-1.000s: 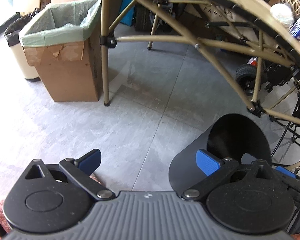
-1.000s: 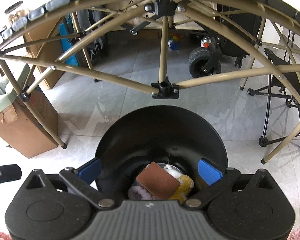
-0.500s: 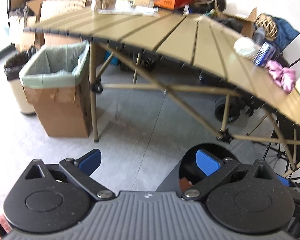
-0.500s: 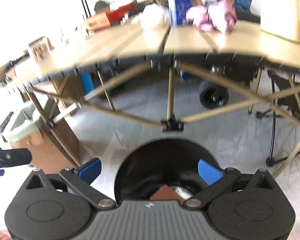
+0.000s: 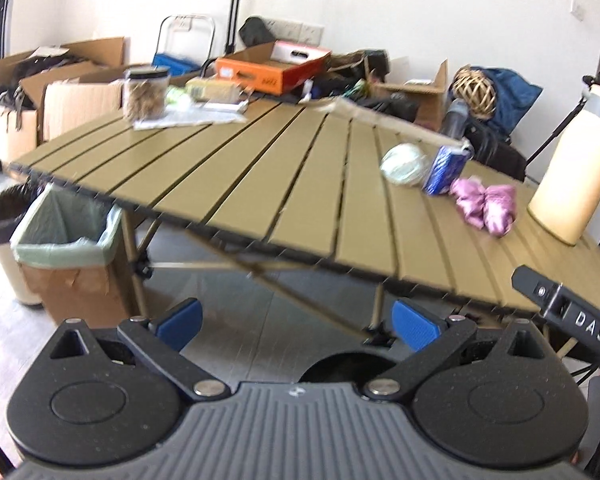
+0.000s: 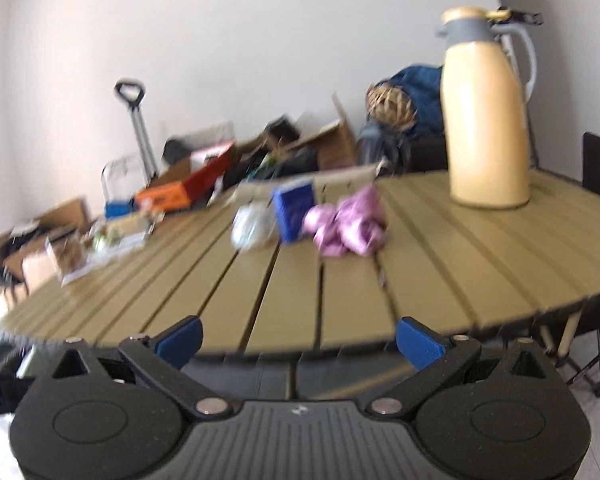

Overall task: Collect trash
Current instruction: 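Move both grippers back up to the table toward the pink scrunchie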

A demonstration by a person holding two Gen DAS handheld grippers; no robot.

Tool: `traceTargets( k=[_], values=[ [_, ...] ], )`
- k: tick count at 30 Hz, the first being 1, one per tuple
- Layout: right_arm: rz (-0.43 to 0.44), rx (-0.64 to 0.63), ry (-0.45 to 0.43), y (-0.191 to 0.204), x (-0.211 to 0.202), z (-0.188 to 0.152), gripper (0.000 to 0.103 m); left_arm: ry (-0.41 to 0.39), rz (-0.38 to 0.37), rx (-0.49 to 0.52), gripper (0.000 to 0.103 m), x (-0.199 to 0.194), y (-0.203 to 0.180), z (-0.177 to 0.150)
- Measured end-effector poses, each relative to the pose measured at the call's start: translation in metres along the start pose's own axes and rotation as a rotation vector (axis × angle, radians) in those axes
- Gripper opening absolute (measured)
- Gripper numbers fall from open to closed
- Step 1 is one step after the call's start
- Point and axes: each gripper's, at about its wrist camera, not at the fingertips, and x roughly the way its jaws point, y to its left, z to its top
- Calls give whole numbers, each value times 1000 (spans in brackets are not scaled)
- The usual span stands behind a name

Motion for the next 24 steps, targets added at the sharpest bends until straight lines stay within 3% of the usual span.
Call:
traceTargets(
  k=[7,13,20,24],
  values=[
    [21,109,-123,-23,10,44,103,-49,-15,36,103,8,-35,30],
    [-32,62,-165,-23,43,69,103,-83,-3,20,103,28,-53,57],
    [-95,35,-158,-20,89,88,103,-84,5,-18,103,64,-64,90],
    [-100,24,-105,-24,121,98,103,-72,-9,-14,103,88,-69,106]
  ],
)
